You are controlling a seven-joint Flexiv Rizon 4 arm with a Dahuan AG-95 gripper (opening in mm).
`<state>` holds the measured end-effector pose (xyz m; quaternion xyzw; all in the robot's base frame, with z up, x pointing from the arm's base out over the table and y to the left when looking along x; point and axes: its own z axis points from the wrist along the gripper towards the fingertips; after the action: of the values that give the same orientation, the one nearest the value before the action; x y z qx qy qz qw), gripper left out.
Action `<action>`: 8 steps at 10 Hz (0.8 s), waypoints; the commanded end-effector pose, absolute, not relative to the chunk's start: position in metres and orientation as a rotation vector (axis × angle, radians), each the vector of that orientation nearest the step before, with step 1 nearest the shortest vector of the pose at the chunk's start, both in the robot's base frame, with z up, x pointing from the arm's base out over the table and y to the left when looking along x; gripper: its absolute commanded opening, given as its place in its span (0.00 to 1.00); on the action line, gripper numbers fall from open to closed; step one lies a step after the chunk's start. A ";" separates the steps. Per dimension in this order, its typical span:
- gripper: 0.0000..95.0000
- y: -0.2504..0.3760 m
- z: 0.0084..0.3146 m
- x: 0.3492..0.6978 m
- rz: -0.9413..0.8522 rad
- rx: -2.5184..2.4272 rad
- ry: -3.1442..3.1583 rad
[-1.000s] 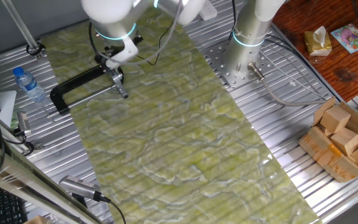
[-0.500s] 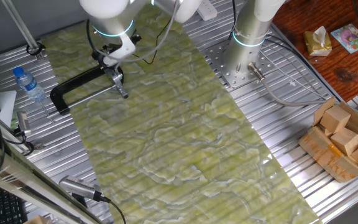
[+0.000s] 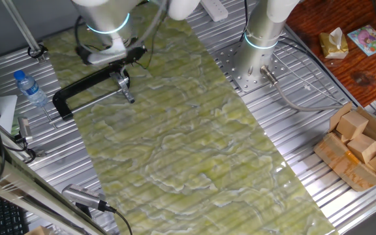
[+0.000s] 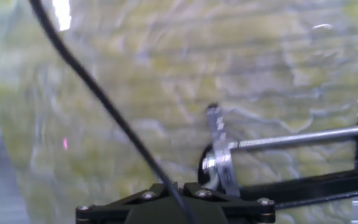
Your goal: Pull up the lever
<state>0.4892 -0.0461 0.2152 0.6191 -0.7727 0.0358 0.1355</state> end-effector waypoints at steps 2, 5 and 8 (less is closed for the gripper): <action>0.00 0.032 0.193 0.500 0.006 1.114 -2.891; 0.00 0.060 0.173 0.492 -0.049 0.968 -2.992; 0.00 0.075 0.176 0.486 -0.072 0.890 -3.018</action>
<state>0.4899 0.0549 0.1796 0.3314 -0.9433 -0.0133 0.0126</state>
